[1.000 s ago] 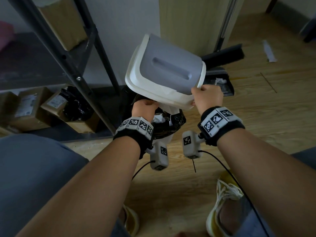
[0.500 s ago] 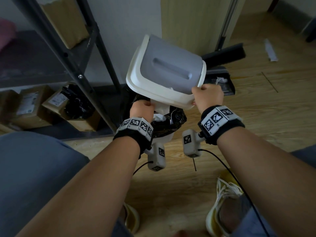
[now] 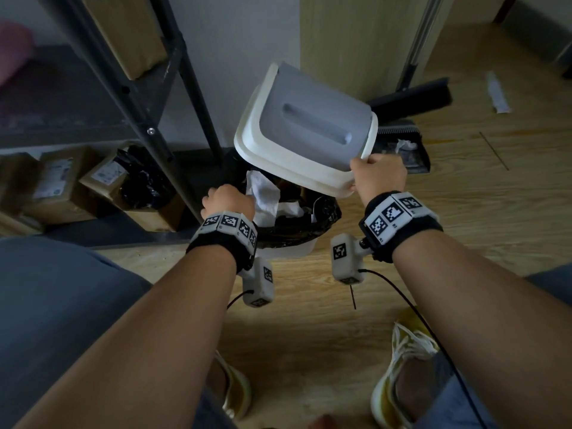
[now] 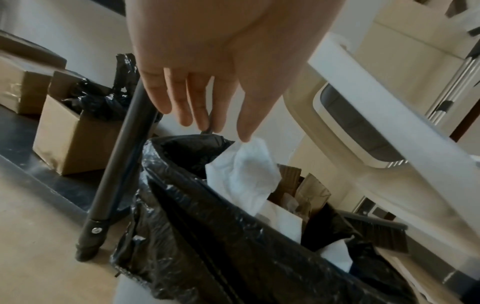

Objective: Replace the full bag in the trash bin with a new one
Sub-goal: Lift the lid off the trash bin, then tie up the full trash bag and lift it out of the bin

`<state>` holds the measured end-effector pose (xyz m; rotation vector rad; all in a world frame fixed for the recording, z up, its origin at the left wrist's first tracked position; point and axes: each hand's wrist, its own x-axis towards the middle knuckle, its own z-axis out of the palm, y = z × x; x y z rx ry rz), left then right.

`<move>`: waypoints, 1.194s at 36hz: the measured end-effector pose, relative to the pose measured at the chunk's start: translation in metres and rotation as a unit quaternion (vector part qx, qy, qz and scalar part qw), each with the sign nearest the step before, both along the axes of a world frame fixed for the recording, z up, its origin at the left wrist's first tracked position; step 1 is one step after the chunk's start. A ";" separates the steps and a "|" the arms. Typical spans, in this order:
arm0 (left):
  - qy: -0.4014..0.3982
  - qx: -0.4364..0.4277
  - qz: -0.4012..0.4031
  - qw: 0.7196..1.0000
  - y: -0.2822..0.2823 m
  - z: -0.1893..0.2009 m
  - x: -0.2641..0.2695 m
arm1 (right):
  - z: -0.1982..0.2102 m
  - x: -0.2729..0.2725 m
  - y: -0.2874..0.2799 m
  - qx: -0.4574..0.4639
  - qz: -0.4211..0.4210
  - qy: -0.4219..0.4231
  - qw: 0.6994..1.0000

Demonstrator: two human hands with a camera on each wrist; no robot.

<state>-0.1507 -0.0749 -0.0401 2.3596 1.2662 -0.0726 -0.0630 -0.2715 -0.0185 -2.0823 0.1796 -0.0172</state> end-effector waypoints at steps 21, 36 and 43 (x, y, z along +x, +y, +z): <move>-0.231 0.036 -0.129 0.964 -0.060 0.033 0.044 | -0.017 0.010 -0.059 -0.075 -0.029 -0.007 0.997; -0.157 -0.032 -0.241 0.957 -0.152 -0.003 0.118 | -0.068 0.037 -0.147 -0.100 -0.151 0.084 0.980; -0.051 -0.086 -0.270 0.958 -0.188 -0.043 0.149 | -0.106 0.054 -0.180 -0.098 -0.178 0.129 0.971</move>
